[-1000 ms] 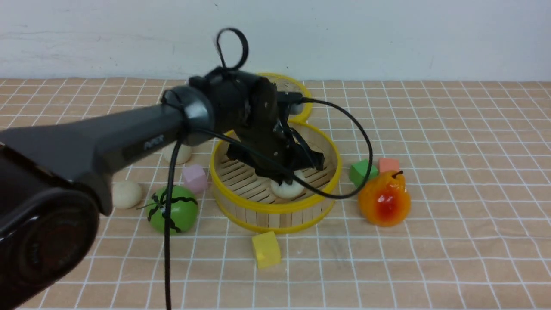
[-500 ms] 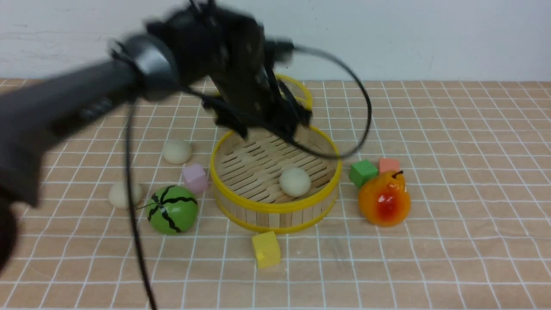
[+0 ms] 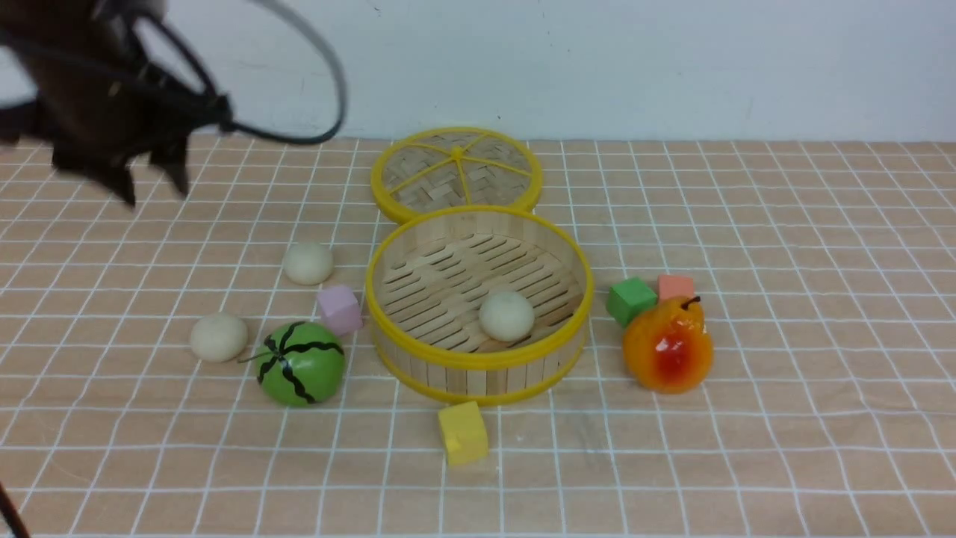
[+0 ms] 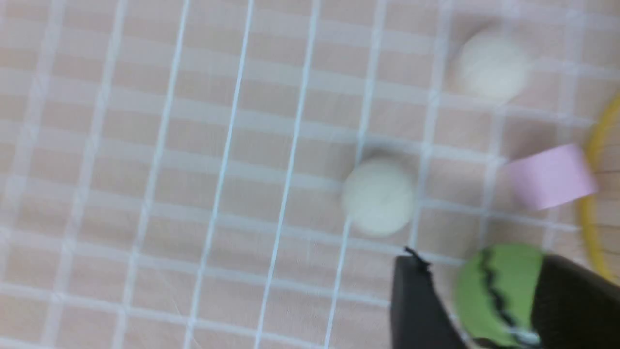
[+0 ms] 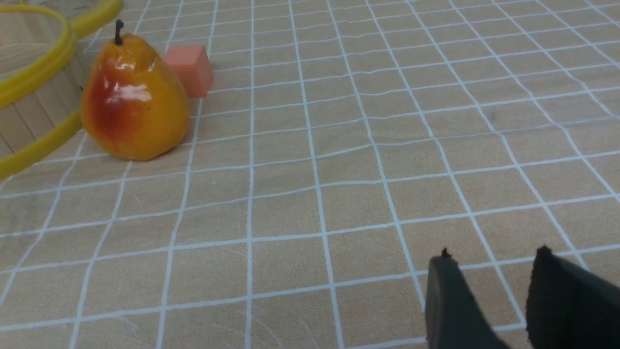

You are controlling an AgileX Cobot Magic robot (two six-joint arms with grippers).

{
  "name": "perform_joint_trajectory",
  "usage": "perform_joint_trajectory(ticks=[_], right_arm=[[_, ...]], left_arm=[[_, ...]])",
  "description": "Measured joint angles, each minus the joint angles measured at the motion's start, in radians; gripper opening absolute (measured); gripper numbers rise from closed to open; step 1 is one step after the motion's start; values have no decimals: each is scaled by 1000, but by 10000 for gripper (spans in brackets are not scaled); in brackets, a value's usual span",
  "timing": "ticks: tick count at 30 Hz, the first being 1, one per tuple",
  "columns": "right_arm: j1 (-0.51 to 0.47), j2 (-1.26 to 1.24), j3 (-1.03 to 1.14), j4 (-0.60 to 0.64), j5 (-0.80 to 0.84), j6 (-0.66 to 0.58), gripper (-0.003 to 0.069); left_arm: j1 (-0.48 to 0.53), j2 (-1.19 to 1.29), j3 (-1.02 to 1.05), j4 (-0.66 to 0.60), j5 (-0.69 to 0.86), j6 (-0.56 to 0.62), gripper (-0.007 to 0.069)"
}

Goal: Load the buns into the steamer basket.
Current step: Use the left arm to grab a steamed stuffed bun

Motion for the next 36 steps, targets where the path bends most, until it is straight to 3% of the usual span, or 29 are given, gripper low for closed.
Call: perform_joint_trajectory(ticks=[2,6,13,24,29,36], right_arm=[[0,0,0,0,0,0,241],[0,0,0,0,0,0,241],[0,0,0,0,0,0,241],[0,0,0,0,0,0,241],[0,0,0,0,0,0,241],[0,0,0,0,0,0,241]], left_arm=[[49,9,81,-61,-58,12,254],[64,19,163,-100,-149,23,223],[41,100,197,-114,-256,27,275],[43,216,197,-107,-347,27,281],[43,243,197,-103,-368,27,236],[43,243,197,-100,-355,52,41]])
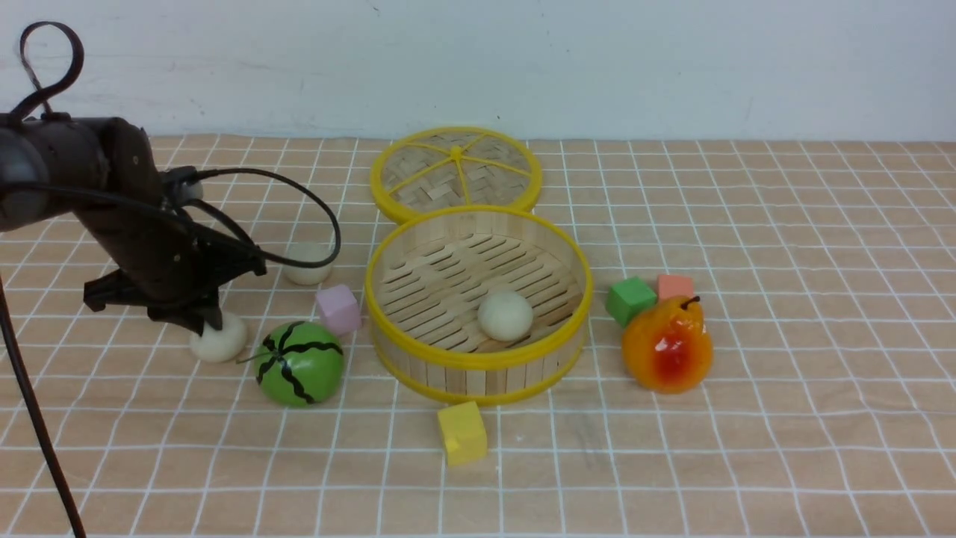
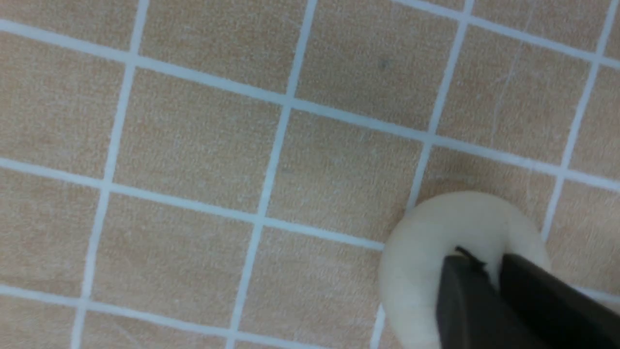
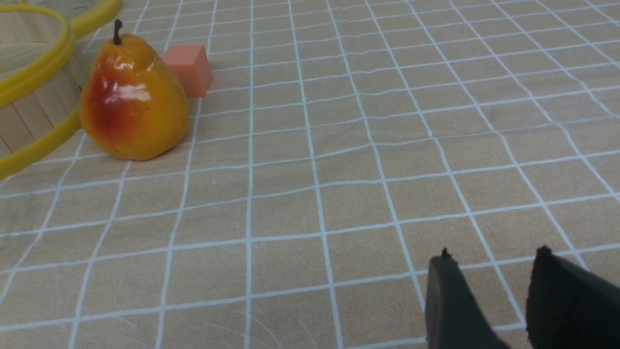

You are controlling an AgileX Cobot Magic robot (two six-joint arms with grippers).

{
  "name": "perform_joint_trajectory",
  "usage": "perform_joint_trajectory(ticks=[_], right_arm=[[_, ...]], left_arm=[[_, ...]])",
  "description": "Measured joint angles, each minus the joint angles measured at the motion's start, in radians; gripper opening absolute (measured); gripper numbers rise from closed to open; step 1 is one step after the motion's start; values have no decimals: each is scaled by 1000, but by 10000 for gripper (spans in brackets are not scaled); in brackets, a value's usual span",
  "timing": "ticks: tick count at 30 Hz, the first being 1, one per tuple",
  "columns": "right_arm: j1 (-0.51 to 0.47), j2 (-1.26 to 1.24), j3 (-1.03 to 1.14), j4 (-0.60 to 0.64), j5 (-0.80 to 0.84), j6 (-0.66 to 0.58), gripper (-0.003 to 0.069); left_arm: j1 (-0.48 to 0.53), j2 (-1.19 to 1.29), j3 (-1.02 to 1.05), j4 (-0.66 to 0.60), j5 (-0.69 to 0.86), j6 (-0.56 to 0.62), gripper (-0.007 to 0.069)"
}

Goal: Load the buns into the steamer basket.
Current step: Use the left arm to grab a steamed stuffed bun, then use the left arm to put the steamed stuffed bun into the steamer

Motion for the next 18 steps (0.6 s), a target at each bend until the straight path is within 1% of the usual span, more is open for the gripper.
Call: perform_joint_trajectory(ticks=[1,2,7,9,12,13,14,15,16,18], right_arm=[[0,0,0,0,0,0,241],[0,0,0,0,0,0,241],[0,0,0,0,0,0,241],[0,0,0,0,0,0,241],[0,0,0,0,0,0,241],[0,0,0,0,0,0,241],[0,0,0,0,0,0,241],[0,0,0,0,0,0,241],[0,0,0,0,0,0,241],[0,0,0,0,0,0,241]], left_arm=[[0,-1,0,0,10,9,4],[0,-2,-5,0,25,16,-11],[-2,-37,-52,-5,98,24,-13],[-22,-92,-82,-27,121,35,-13],[-99,-180,-101,-89,113,87,-13],[-106,-187,-101,-98,111,91,-13],[-154,-205,-105,-126,98,118,-13],[-169,-208,-105,-132,93,128,-13],[-233,-208,-105,-152,76,144,-13],[-292,-186,-105,-158,48,152,-13]])
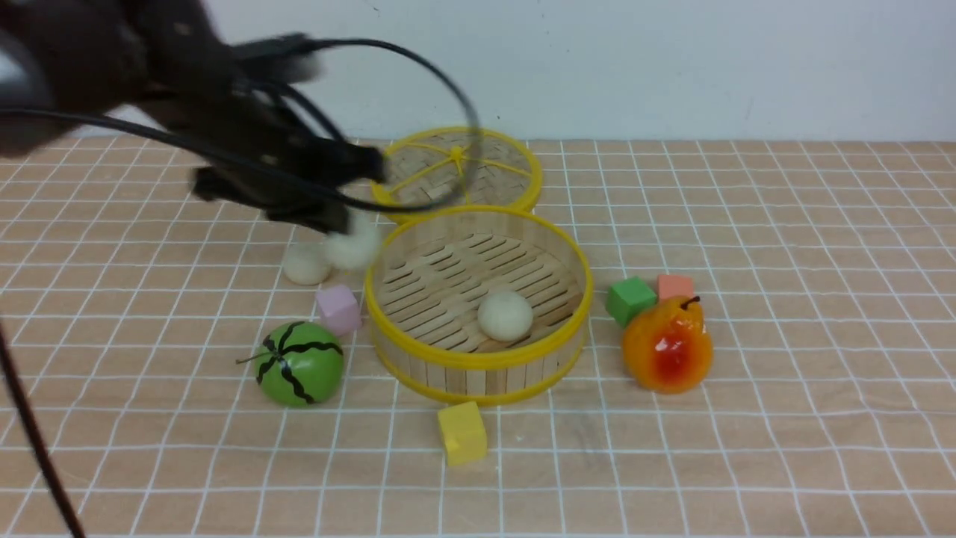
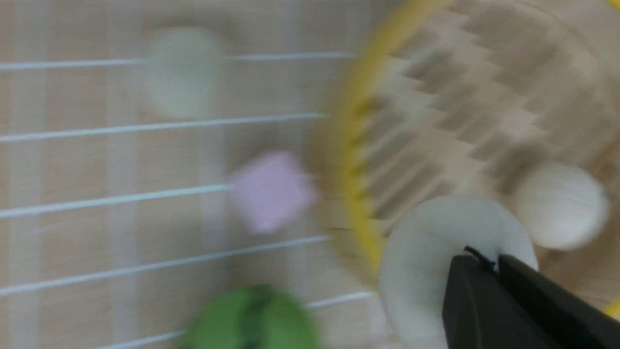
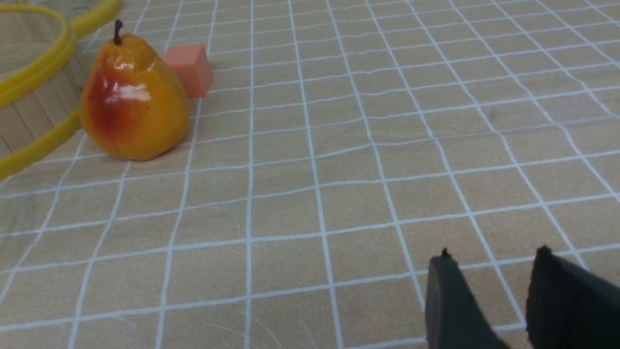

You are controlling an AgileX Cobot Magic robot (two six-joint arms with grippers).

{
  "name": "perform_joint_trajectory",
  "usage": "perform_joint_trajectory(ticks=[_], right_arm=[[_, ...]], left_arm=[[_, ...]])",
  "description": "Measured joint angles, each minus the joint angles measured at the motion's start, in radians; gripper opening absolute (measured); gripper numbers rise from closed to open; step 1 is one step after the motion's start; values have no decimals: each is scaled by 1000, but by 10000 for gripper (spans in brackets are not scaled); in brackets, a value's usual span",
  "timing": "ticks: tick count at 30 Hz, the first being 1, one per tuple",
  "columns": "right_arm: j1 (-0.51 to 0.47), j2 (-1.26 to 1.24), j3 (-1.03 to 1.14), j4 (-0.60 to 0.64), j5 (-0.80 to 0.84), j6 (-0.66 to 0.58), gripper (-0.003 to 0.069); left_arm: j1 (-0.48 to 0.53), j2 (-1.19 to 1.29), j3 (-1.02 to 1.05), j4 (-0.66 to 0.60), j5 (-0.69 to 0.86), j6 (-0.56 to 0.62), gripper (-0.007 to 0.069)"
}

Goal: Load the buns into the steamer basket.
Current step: Use the left arm to put the steamed stuffed bun into the steamer

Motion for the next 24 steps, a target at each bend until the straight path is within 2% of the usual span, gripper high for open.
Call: perform_joint_trajectory(ticks=[6,13,16,21,24], right_arm=[[0,0,0,0,0,0,241],[0,0,0,0,0,0,241],[0,0,0,0,0,0,241],[0,0,0,0,0,0,241],[0,0,0,0,0,0,241]], left_arm=[[-125,114,0,4,-111,3,0],[-147,193,2,51,-138,-60,62],[-146,204,2,93,-138,-104,141],[-146,195,2,114,-139,-114,274],[-146,184,-2,117,-143,-113,296]])
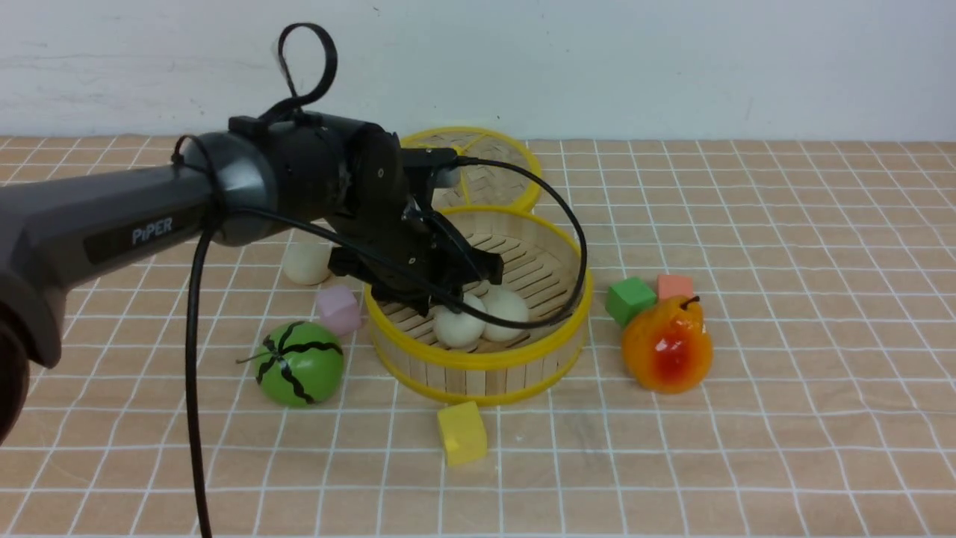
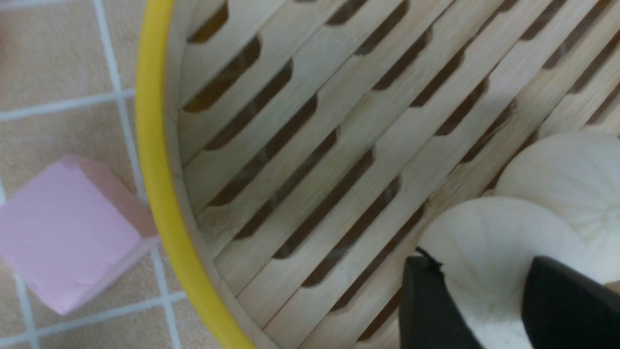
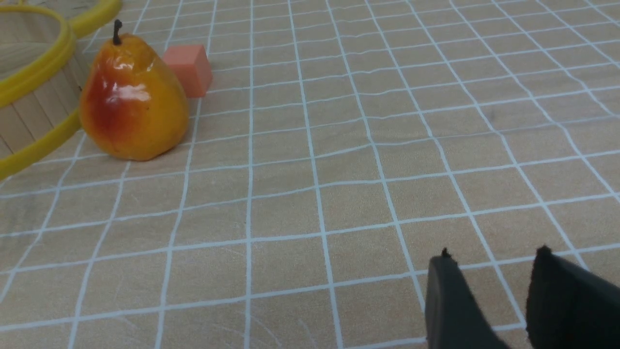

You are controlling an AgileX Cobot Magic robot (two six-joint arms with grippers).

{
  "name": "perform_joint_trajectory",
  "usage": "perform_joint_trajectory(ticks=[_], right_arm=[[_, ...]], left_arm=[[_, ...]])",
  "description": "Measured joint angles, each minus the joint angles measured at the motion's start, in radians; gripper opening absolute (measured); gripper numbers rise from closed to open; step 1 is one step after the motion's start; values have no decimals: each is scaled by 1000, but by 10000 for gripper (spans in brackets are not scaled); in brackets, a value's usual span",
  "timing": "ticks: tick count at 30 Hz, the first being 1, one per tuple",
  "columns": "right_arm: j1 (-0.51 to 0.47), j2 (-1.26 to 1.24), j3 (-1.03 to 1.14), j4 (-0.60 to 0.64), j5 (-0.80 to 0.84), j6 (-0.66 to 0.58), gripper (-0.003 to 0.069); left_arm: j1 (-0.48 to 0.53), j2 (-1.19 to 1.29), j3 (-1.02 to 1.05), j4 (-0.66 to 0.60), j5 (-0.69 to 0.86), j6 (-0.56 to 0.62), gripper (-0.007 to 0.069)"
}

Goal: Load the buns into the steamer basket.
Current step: Use the left arm to put the steamed stuffed bun into the steamer

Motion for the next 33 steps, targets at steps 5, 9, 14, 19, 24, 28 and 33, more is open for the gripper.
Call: perform_joint_trajectory(ticks=[5,9,14,19,24,28,33], right_arm=[[0,0,0,0,0,0,241],[0,0,0,0,0,0,241],[0,0,0,0,0,0,241],[0,0,0,0,0,0,241],[0,0,0,0,0,0,241],[0,0,0,0,0,0,241],[0,0,0,0,0,0,241]], left_arm=[[0,-2,-26,5,-4,1,264],[0,-2,-43,8,6,3,237],[0,-9,-51,28,40,3,246],[0,-9,-53,31,111,3,251],[0,-4,-54,29,121,3,251],[0,36,-56,-2,120,3,251],[0,56,-56,-22,93,3,244]])
